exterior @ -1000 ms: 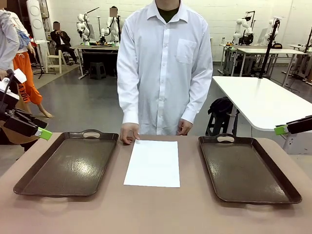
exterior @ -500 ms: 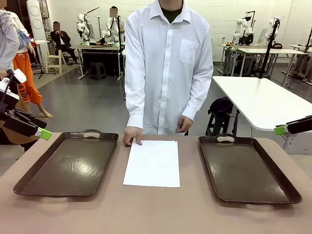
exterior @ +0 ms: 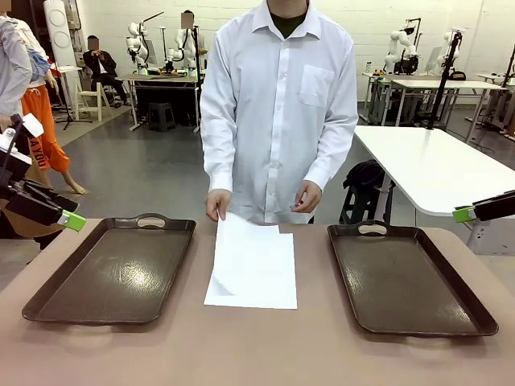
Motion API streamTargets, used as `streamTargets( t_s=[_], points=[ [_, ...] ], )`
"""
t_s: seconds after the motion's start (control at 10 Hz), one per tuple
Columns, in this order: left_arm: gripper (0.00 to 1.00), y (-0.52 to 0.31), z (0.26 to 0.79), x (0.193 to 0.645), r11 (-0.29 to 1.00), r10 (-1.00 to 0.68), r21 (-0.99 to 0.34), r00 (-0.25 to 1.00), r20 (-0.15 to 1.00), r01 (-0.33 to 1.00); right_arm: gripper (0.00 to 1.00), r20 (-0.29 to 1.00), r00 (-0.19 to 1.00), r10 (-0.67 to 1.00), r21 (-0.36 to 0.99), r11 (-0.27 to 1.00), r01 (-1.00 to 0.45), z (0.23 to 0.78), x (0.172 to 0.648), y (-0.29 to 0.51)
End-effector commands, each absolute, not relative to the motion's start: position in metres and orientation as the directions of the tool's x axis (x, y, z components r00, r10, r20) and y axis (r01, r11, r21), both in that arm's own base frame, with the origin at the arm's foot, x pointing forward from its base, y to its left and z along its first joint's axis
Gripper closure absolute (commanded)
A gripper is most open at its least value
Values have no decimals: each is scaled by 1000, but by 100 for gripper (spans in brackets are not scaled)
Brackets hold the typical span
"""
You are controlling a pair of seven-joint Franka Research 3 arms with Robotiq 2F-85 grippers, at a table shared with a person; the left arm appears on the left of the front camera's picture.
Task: Sort the A4 documents.
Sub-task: Receive the A4 Paper.
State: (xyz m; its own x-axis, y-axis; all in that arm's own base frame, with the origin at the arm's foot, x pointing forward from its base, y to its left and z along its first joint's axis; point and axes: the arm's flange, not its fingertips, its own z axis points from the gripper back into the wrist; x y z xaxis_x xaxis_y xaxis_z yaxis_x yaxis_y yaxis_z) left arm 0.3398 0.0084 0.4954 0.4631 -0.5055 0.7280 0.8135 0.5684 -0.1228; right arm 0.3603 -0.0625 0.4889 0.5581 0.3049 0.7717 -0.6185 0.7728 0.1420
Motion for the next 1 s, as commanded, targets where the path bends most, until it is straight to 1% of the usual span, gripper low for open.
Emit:
streamTargets(
  t_s=[0.0, 0.9],
  points=[
    [0, 10, 496, 340, 556, -507, -119, 449, 736, 823, 0, 773, 559, 299, 154, 767, -623, 487, 361, -62],
    [0, 10, 496, 340, 556, -507, -119, 449, 736, 823, 0, 773, 559, 299, 154, 767, -623, 487, 361, -62]
  ],
)
